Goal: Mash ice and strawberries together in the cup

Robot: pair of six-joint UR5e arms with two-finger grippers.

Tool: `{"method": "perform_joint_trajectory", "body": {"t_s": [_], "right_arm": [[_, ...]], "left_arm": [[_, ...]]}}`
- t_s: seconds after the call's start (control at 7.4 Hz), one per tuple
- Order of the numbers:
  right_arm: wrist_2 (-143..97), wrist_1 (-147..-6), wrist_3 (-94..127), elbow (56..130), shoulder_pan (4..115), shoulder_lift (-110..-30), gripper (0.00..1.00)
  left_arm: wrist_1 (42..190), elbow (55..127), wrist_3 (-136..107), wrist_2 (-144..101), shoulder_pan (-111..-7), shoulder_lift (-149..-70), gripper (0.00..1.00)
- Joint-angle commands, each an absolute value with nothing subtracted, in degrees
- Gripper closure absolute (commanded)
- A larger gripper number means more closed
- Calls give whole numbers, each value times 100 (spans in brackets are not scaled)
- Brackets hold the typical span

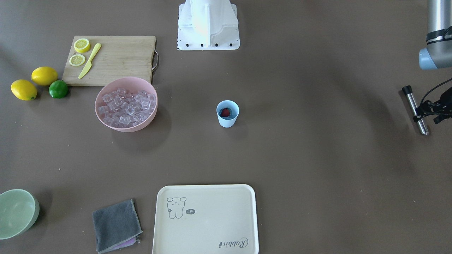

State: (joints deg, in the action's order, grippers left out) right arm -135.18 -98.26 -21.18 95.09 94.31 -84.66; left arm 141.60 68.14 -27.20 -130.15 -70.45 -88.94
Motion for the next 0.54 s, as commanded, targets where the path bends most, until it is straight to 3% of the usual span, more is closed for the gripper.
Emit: {"method": "perform_joint_trajectory", "body": {"t_s": [0.0,0.27,0.41], "right_arm": [[-13526,-9835,-2118,9484,9431,-8473,0],[-13535,-9835,-2118,9501,9439,-8516,0],[-13535,-9835,-2118,9518,9448,-8543,0]], "left_arm": [[14229,6838,-2725,-12981,-6935,-8859,49],[14221,6873,-2733,-12981,-6847,-8912,98],[14142,7030,-2751,-13016,-6838,-8964,100]]}}
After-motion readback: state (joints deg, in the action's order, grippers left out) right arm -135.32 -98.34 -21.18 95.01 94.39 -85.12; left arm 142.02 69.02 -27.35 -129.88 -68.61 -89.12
